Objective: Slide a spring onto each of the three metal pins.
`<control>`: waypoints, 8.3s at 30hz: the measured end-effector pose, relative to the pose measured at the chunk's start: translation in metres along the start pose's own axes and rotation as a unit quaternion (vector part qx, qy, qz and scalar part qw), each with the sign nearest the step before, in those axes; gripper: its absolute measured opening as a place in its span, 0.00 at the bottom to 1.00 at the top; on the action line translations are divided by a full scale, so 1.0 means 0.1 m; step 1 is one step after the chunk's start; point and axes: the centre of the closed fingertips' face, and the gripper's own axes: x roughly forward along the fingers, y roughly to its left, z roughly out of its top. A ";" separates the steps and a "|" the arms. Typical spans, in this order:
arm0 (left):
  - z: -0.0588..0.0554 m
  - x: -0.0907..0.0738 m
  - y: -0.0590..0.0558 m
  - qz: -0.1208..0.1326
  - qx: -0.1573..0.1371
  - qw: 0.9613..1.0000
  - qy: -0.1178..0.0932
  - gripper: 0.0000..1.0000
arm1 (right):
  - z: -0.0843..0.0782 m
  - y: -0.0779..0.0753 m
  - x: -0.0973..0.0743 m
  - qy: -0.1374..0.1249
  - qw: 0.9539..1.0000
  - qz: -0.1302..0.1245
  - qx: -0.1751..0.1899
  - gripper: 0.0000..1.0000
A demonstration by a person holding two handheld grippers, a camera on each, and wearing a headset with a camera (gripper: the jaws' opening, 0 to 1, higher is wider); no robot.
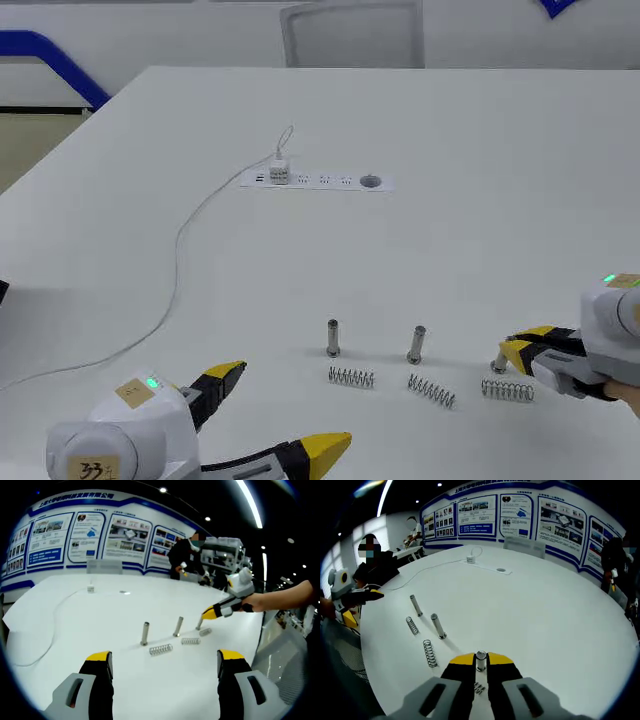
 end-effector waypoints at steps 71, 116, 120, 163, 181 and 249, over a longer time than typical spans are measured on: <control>-0.18 0.04 -0.03 -0.003 0.016 0.999 0.042 0.87 | -0.56 0.26 0.01 0.079 0.964 0.188 -0.171 0.14; 0.25 0.21 -0.46 -0.104 0.069 0.992 0.017 0.79 | -0.07 0.58 -0.43 0.030 0.942 0.208 -0.262 0.11; 0.35 0.26 -0.62 -0.143 0.083 0.986 0.013 0.71 | 0.07 0.74 -0.50 0.010 0.938 0.217 -0.270 0.11; 0.34 0.37 -1.31 -0.284 0.196 0.937 0.061 0.23 | 0.32 1.55 -0.81 -0.026 0.887 0.280 -0.366 0.11; 0.30 0.37 -1.30 -0.298 0.255 0.917 0.075 0.11 | 0.32 1.55 -0.82 -0.022 0.880 0.284 -0.379 0.11; 0.43 0.35 -1.40 -0.300 0.268 0.914 0.052 0.10 | 0.83 1.77 -1.15 -0.132 0.903 0.352 -0.208 0.11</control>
